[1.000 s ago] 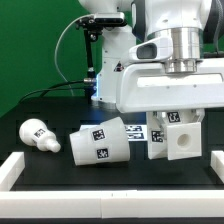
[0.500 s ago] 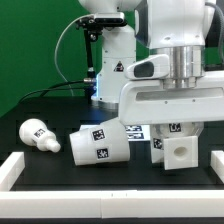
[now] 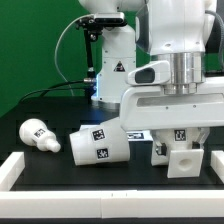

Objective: Assemble lamp

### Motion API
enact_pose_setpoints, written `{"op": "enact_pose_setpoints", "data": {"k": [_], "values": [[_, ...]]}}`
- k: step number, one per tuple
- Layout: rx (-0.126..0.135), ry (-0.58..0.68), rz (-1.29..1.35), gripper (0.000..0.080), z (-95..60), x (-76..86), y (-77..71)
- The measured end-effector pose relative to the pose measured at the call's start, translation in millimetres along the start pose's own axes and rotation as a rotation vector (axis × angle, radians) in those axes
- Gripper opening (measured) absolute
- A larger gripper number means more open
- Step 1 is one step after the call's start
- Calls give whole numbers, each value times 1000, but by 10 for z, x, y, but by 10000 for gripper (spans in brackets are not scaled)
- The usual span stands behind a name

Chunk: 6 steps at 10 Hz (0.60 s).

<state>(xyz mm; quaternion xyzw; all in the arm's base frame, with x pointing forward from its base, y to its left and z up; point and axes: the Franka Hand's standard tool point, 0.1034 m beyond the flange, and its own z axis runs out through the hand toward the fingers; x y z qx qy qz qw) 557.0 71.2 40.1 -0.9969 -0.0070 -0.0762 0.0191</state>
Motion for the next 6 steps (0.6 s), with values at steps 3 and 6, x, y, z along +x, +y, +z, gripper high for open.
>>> {"op": "enact_pose_setpoints", "data": {"k": [3,6], "values": [[1,-24,6,681,-9,-12,-13],[9,-129,15,699,-191,261,-84]]}}
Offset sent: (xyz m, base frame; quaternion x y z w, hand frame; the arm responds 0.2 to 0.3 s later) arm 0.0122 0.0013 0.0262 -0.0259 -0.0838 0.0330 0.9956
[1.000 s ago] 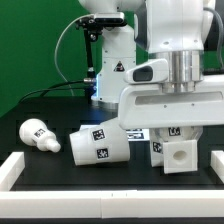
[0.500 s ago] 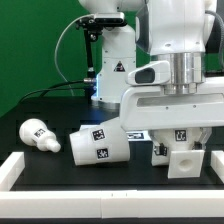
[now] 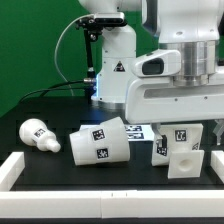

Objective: Assemble lamp

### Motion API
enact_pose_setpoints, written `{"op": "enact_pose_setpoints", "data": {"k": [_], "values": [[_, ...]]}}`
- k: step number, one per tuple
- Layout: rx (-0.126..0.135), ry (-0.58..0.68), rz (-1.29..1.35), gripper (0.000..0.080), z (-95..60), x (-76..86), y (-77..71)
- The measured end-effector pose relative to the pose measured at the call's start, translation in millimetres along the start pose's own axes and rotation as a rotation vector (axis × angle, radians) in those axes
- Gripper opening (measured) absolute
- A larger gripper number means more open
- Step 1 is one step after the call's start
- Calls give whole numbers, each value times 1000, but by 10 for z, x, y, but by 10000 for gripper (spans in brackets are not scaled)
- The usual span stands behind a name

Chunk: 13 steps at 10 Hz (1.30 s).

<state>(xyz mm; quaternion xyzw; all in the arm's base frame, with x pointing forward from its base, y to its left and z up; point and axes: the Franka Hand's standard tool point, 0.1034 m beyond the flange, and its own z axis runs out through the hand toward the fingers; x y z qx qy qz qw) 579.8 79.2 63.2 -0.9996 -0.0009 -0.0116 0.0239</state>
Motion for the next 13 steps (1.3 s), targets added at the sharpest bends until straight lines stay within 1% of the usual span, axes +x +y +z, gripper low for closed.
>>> {"op": "enact_pose_setpoints", "data": {"k": [1,2,3,5,6,7,8,9,10,11,12,13], "values": [[1,-37,1,699,-51,118,-10],[1,-108,7,699,-42,103,-43],[0,-165,8,699,-16,34,-76],[-4,-334,11,699,-26,-43,-35],[-5,-421,8,699,-34,-57,8],[-8,-519,1,699,-84,-21,159],[-38,-647,27,699,-151,-6,234],[-65,-772,49,699,-165,-10,205],[-84,-826,75,699,-129,37,175],[-84,-842,73,699,-101,54,188],[-82,-817,73,699,-112,88,182],[-83,-809,81,699,-132,63,151]]}}
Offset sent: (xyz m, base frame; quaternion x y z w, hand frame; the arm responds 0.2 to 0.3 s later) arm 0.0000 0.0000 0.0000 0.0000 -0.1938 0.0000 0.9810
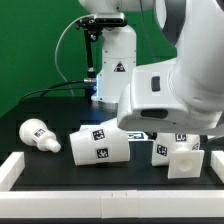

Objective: Assemble lamp

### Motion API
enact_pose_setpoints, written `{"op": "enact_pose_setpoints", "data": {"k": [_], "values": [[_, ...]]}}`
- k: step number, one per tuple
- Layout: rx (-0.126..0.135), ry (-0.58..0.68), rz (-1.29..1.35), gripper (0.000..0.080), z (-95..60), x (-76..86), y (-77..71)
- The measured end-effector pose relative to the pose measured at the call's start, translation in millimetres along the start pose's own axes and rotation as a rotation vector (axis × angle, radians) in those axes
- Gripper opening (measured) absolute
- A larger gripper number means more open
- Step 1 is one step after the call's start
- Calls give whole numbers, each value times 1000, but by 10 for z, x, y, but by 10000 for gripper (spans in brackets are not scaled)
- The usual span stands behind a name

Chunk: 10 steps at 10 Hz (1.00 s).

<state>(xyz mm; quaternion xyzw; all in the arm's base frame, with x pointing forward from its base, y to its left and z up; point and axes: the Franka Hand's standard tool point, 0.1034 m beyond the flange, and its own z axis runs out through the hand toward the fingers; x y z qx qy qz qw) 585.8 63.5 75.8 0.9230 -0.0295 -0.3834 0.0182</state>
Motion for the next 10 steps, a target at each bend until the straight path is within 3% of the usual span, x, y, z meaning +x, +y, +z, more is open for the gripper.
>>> {"op": "enact_pose_setpoints", "data": {"k": [2,5,8,10], "values": [[45,-55,51,699,112,-29,-109],[30,-80,62,699,246,-66,-221],[32,-82,63,699,262,-51,-204],[28,-104,65,699,389,-12,-186]]}}
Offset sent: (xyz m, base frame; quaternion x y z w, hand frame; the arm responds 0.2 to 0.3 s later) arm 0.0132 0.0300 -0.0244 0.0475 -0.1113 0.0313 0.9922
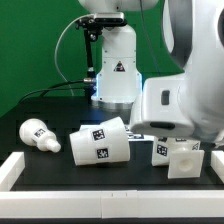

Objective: Assemble lamp

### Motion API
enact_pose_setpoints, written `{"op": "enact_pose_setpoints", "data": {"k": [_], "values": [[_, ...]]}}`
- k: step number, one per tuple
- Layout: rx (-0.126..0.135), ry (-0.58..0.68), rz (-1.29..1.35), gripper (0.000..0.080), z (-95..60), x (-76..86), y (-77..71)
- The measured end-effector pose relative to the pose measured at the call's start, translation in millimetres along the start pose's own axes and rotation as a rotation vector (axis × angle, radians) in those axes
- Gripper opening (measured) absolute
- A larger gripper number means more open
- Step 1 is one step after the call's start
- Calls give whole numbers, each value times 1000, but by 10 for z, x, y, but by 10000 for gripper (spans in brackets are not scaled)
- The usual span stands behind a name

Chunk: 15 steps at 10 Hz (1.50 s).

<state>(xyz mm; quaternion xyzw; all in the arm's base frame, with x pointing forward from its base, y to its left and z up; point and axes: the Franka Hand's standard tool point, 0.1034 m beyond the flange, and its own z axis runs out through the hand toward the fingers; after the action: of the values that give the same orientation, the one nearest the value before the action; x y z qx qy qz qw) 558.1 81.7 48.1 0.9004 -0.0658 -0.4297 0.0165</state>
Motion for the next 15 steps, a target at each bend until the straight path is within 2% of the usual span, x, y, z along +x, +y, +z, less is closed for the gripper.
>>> {"op": "enact_pose_setpoints", "data": {"k": [2,4,5,7,9,11,13,15], "values": [[1,-7,-16,699,91,6,44],[-3,-13,-13,699,263,19,23],[-5,-17,-13,699,280,14,19],[-3,-15,-10,699,265,9,26],[2,2,-12,699,182,13,33],[3,-1,-11,699,192,19,41],[5,-87,29,699,140,46,109],[5,-82,38,699,105,74,110]]}}
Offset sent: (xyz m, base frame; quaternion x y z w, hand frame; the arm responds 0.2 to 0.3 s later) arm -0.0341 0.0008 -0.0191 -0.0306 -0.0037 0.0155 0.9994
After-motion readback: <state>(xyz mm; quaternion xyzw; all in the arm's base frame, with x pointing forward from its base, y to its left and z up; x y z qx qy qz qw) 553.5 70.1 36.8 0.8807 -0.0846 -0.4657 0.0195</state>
